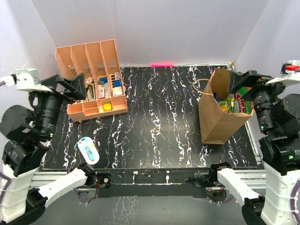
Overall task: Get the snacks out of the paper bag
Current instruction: Adjust the paper bag at the center of the board.
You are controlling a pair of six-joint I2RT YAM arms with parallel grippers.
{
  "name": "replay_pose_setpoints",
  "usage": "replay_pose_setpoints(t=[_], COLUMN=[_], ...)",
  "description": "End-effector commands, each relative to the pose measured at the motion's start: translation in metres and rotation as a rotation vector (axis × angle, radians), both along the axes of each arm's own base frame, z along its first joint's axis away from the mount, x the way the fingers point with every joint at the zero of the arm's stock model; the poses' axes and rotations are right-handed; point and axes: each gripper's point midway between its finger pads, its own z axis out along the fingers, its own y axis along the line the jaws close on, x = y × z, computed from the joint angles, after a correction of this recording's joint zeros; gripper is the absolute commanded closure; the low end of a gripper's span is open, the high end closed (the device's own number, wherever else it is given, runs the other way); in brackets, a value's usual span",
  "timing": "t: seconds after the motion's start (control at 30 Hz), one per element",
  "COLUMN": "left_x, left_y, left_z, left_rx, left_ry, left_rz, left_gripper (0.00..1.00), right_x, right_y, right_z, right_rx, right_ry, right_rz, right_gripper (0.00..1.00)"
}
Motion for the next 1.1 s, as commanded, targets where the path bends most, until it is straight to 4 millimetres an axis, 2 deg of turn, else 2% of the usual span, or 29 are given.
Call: replay_pose_setpoints(t=[0.0, 0.2, 0.37, 0.63, 0.73, 0.9, 1.07], left_x=[0.021, 0.059, 0.087, 0.119, 0.125, 0.126, 0.127], left_y=[-0.010, -0.021, -0.036, -0.061, -0.071, -0.089, -0.107], left_z=[-0.011, -0.056, -0.103, -0.176, -0.192, -0.204, -0.208], left_rx=[-0.022, -0.009, 0.003, 0.000, 0.009, 0.015, 0.016], left_ry=[-0.003, 0.041, 0.090, 0.205, 0.258, 0.336, 0.424], left_rz=[0.010, 0.029, -0.001, -0.079, -0.118, -0.205, -0.293], left_gripper=[0.02, 0.02, 0.02, 0.02, 0.02, 0.02, 0.02], right_x=[0.010, 0.019, 0.026, 0.049, 0.062, 0.086, 0.103], right_y=[-0.005, -0.014, -0.017, 0.019, 0.029, 0.038, 0.055], right_z=[-0.028, -0.077, -0.114, -0.149, -0.160, -0.175, -0.176], right_rx=[0.033, 0.043, 0.033, 0.027, 0.029, -0.010, -0.011], right_ry=[0.079, 0.201, 0.292, 0.360, 0.375, 0.424, 0.429], right_rz=[-0.044, -0.109, -0.141, 0.041, 0.081, 0.117, 0.194], right_gripper=[0.02, 0.02, 0.02, 0.02, 0.02, 0.02, 0.02])
